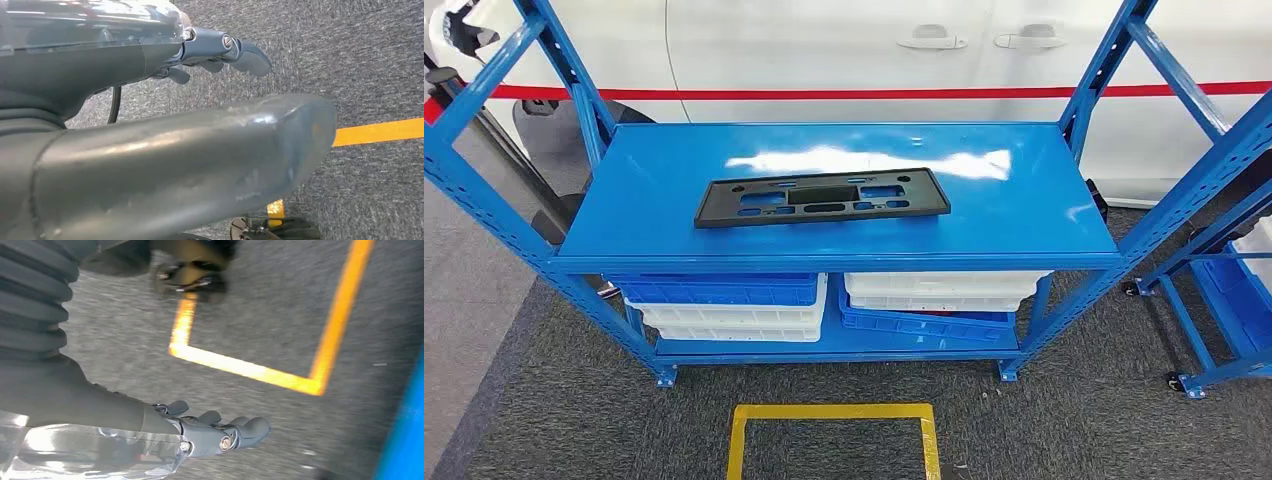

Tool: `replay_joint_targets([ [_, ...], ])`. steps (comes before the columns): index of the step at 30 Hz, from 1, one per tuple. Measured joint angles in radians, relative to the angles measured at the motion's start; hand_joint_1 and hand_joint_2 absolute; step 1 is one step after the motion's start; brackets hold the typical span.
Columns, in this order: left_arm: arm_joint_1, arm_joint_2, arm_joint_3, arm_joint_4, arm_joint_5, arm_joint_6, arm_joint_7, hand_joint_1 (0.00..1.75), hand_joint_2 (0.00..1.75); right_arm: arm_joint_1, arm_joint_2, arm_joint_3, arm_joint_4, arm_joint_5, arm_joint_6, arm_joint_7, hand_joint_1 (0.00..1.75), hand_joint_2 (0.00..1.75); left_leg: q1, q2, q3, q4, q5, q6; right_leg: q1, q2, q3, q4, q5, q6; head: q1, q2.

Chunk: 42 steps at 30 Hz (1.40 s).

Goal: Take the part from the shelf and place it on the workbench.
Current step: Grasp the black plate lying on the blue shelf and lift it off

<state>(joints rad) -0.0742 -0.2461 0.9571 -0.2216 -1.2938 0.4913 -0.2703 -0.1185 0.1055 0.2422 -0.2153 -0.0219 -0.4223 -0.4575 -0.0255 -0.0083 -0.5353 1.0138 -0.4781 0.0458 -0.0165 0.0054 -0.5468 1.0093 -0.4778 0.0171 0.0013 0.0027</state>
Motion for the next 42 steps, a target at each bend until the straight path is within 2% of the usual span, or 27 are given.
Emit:
replay_joint_targets([
  [1,0.0,0.0,0.0,0.0,-0.002,0.0,0.002,0.0,0.0,-0.002,0.002,0.0,-0.002,0.001,0.002,-0.017,0.0,1.16,0.0,0.0,0.0,0.0,0.0,0.0,0.0,0.0,0.0,0.0,0.0,0.0,0.0,0.0],
  [2,0.0,0.0,0.0,0.0,-0.002,0.001,0.003,0.0,0.0,-0.004,0.004,0.0,-0.006,0.003,0.004,-0.041,0.0,0.87,0.0,0.0,0.0,0.0,0.0,0.0,0.0,0.0,0.0,0.0,0.0,0.0,0.0,0.0],
  [4,0.0,0.0,0.0,0.0,-0.006,0.001,0.01,0.0,0.0,-0.011,0.013,0.001,-0.025,0.02,0.003,-0.128,0.0,0.0,0.0,0.0,0.0,0.0,0.0,0.0,0.0,0.0,0.0,0.0,0.0,0.0,0.0,0.0],
  [5,0.0,0.0,0.0,0.0,-0.007,0.002,0.014,0.0,0.0,-0.016,0.018,0.004,-0.04,0.037,-0.006,-0.164,0.0,0.0,0.0,0.0,0.0,0.0,0.0,0.0,0.0,0.0,0.0,0.0,0.0,0.0,0.0,0.0],
  [7,0.0,0.0,0.0,0.0,-0.013,0.001,0.025,0.0,0.0,-0.021,0.025,0.015,-0.087,0.084,-0.036,-0.195,0.0,0.87,0.0,0.0,0.0,0.0,0.001,0.0,0.0,0.0,0.0,0.0,0.0,0.0,0.0,0.0],
  [9,0.0,0.001,0.0,0.0,-0.024,0.001,0.042,0.0,0.0,-0.015,0.029,0.036,-0.182,0.167,-0.086,-0.191,0.0,1.75,0.0,0.0,0.0,0.0,0.001,0.0,0.0,0.0,0.0,0.0,0.0,0.0,0.0,0.0],
  [12,0.001,0.004,-0.002,0.0,-0.042,-0.006,0.064,0.0,0.0,0.008,0.021,0.094,-0.406,0.383,-0.182,-0.138,0.0,1.75,0.0,0.0,0.0,0.0,0.002,0.0,0.0,0.0,0.0,0.001,0.001,0.0,0.0,0.0],
  [14,0.0,0.006,-0.004,0.0,-0.047,-0.024,0.061,0.0,0.87,0.017,0.008,0.143,-0.561,0.567,-0.23,-0.094,0.0,1.75,0.0,0.0,0.0,0.0,0.002,0.0,0.0,0.001,0.0,0.001,0.001,0.0,0.0,0.0],
  [16,-0.001,0.008,-0.007,0.0,-0.053,-0.047,0.051,0.0,1.75,0.025,-0.003,0.175,-0.704,0.81,-0.262,-0.065,0.0,1.75,0.0,0.0,0.0,0.0,0.002,0.0,0.0,0.0,0.0,0.001,0.001,0.0,0.0,0.0],
  [18,-0.004,0.008,-0.01,0.0,-0.059,-0.068,0.042,0.0,1.75,0.034,-0.006,0.181,-0.828,1.066,-0.272,-0.04,0.0,1.75,0.0,0.0,0.001,0.0,0.002,0.0,0.0,0.0,0.0,0.001,0.001,0.0,0.0,0.0],
  [20,-0.009,0.008,-0.014,0.0,-0.063,-0.089,0.034,0.0,1.75,0.041,-0.006,0.175,-0.931,1.262,-0.273,-0.005,0.0,1.75,0.0,0.0,0.001,0.0,0.002,0.0,0.0,0.0,-0.001,0.001,0.001,0.0,0.0,0.0],
  [22,-0.016,0.007,-0.02,0.0,-0.064,-0.118,0.01,0.0,1.75,0.042,-0.01,0.17,-1.02,1.418,-0.274,0.075,0.0,1.75,0.0,0.0,0.001,0.0,0.002,0.0,0.0,0.0,-0.001,0.001,0.001,0.0,0.0,0.0],
  [24,-0.025,0.005,-0.026,0.0,-0.058,-0.153,-0.032,0.0,1.75,0.028,-0.03,0.175,-1.089,1.528,-0.274,0.197,0.0,1.75,0.0,0.0,0.0,0.0,0.002,0.0,0.0,0.0,-0.001,0.001,0.001,0.0,0.0,0.0],
  [27,-0.041,-0.004,-0.031,0.0,-0.043,-0.203,-0.102,0.0,1.75,-0.018,-0.086,0.209,-1.15,1.581,-0.274,0.385,0.0,1.75,0.0,0.0,0.0,0.001,0.003,0.001,-0.001,0.001,0.0,0.0,0.003,0.0,0.0,0.0],
  [31,-0.055,-0.02,-0.033,0.0,-0.024,-0.281,-0.198,0.0,1.75,-0.092,-0.169,0.313,-1.163,1.591,-0.274,0.635,0.0,1.75,-0.001,0.0,0.0,0.001,0.004,0.002,-0.002,0.001,-0.001,0.0,0.004,0.001,0.0,0.0],
  [34,-0.061,-0.03,-0.039,0.0,-0.025,-0.32,-0.228,0.0,1.75,-0.147,-0.217,0.393,-1.156,1.591,-0.273,0.764,0.0,1.75,-0.001,0.0,0.0,0.001,0.004,0.002,-0.002,0.0,-0.001,0.0,0.004,0.001,0.0,0.0],
  [36,-0.064,-0.036,-0.046,0.0,-0.031,-0.328,-0.23,0.0,1.75,-0.174,-0.239,0.435,-1.149,1.592,-0.273,0.802,0.0,1.75,-0.001,0.0,-0.001,0.001,0.004,0.002,-0.002,0.0,-0.001,0.0,0.004,0.001,0.0,0.0],
  [38,-0.065,-0.042,-0.053,0.0,-0.035,-0.33,-0.23,0.0,1.75,-0.185,-0.247,0.455,-1.144,1.592,-0.273,0.795,0.0,1.75,-0.001,0.0,-0.001,0.001,0.004,0.002,-0.002,0.0,-0.001,0.0,0.004,0.001,0.0,0.0],
  [42,-0.067,-0.048,-0.061,0.0,-0.036,-0.335,-0.23,0.0,1.75,-0.176,-0.235,0.451,-1.136,1.587,-0.273,0.689,0.0,1.75,-0.001,0.0,-0.001,0.001,0.004,0.002,-0.001,0.0,-0.002,0.0,0.004,0.001,0.0,0.0],
])
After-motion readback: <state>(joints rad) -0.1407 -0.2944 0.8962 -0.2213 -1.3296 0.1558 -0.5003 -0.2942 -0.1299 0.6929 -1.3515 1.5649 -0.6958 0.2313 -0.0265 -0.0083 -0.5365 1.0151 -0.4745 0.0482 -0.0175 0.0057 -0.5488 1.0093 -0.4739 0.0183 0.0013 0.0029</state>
